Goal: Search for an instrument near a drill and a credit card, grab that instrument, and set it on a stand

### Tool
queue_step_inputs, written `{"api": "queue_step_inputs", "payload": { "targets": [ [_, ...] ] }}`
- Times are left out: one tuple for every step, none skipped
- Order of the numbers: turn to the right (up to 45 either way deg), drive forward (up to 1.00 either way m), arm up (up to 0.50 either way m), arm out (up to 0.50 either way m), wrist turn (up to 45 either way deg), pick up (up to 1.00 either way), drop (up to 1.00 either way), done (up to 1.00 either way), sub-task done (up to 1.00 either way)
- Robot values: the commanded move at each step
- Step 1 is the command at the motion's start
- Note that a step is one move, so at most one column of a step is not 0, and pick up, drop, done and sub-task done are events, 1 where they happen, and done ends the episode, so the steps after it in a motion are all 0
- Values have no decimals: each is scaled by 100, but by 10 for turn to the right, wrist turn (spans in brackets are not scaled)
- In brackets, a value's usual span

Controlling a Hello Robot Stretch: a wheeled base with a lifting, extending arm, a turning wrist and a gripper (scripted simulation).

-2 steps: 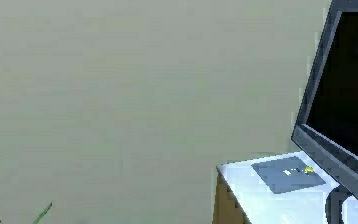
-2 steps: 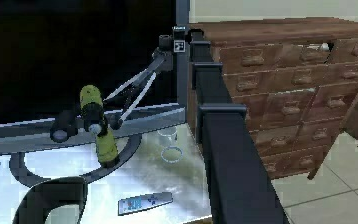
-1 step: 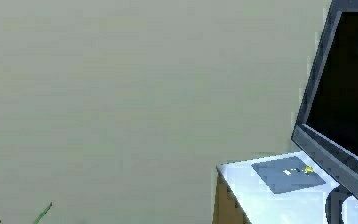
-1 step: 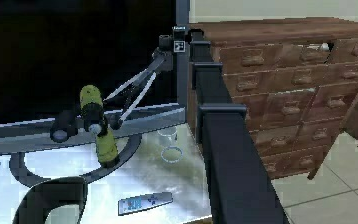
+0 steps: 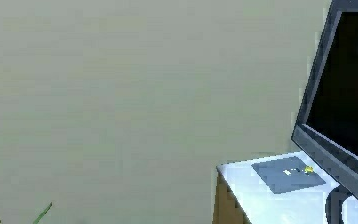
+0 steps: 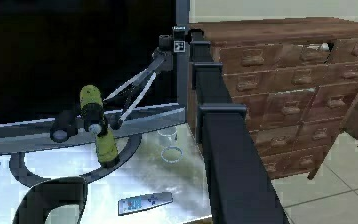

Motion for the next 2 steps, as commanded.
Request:
{"api": "queue_step_inputs", "payload": {
  "targets": [
    [0, 0, 0, 0, 0, 0, 100, 0, 0],
    [0, 0, 0, -10, 0, 0, 0, 0, 0]
  ]
}}
